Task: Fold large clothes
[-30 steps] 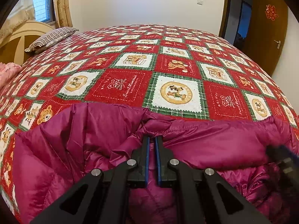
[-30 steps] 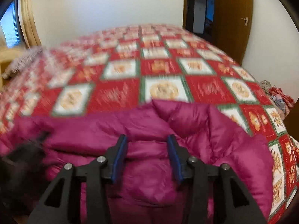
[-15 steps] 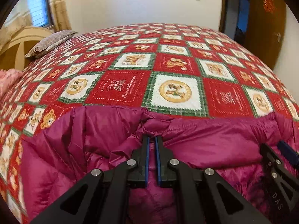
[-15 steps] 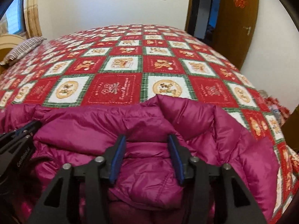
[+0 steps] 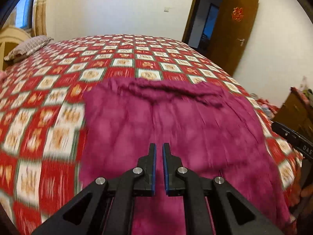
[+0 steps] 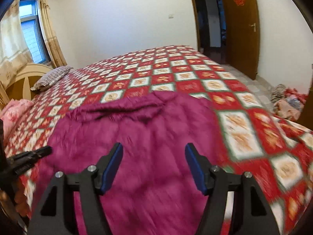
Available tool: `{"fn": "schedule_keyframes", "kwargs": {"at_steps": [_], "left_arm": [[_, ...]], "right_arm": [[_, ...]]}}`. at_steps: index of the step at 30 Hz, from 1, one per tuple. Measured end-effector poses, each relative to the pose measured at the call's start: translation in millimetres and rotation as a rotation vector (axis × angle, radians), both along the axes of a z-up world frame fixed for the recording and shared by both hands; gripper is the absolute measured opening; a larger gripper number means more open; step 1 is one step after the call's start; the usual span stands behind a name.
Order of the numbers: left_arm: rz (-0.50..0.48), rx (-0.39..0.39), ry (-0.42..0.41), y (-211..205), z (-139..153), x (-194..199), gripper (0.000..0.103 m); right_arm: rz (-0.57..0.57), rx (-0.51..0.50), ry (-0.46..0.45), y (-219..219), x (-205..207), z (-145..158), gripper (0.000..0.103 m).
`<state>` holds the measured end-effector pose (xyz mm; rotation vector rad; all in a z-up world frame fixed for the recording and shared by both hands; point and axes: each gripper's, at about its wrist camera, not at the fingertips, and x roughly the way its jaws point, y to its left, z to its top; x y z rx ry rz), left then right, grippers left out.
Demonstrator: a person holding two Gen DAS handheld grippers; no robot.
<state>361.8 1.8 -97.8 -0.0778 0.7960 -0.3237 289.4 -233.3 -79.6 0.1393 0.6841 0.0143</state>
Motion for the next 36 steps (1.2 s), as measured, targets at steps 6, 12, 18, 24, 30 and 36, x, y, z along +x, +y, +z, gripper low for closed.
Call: {"fn": "schedule_keyframes", "kwargs": {"at_steps": [6, 12, 18, 24, 30, 36], "left_arm": [[-0.022, -0.054, 0.036, 40.4, -6.4, -81.4, 0.006], [-0.032, -0.065, 0.015, 83.2, -2.4, -152.3, 0.006], [-0.051, 0.033, -0.082, 91.5, -1.8, -201.0, 0.009], [-0.070, 0.017, -0.194, 99.1, -7.1, -243.3, 0.010], [-0.013, 0.132, -0.064, 91.7, -46.0, -230.9, 0.010], [-0.119, -0.049, 0.064, 93.3, -64.4, -232.6, 0.010]], "right_arm": [[-0.026, -0.035, 0.002, -26.9, -90.0, 7.2, 0.068], [-0.067, -0.051, 0.030, -49.5, -156.9, 8.2, 0.072], [-0.043, -0.036, 0.116, -47.9, -185.0, -23.0, 0.075], [0.030, -0.061, 0.177, -25.0, -193.8, -54.3, 0.075], [0.045, -0.053, 0.256, -16.8, -195.6, -88.2, 0.075], [0.074, -0.046, 0.280, -13.7, -208.0, -97.3, 0.075]]}}
